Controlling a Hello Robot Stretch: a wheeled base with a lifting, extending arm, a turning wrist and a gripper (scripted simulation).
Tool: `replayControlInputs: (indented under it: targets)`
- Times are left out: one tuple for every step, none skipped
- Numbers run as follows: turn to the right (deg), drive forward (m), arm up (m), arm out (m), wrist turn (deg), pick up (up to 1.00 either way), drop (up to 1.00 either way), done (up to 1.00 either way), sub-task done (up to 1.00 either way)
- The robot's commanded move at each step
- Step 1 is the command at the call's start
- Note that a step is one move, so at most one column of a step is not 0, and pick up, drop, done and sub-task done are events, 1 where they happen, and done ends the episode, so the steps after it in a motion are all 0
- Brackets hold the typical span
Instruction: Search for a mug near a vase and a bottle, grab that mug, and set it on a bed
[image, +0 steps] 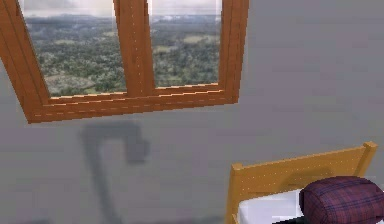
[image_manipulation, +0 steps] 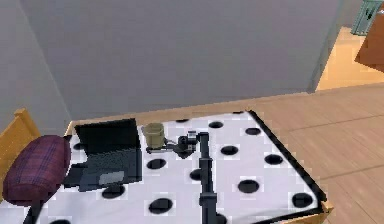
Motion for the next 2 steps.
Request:
replayControlInputs:
  targets:
    - [0.0,0.00,-0.32,0.00,0.0,0.00,0.00,0.00,0.00]
    - [0.0,0.00,0.00,0.00,0.0,0.00,1.00,0.00,0.00]
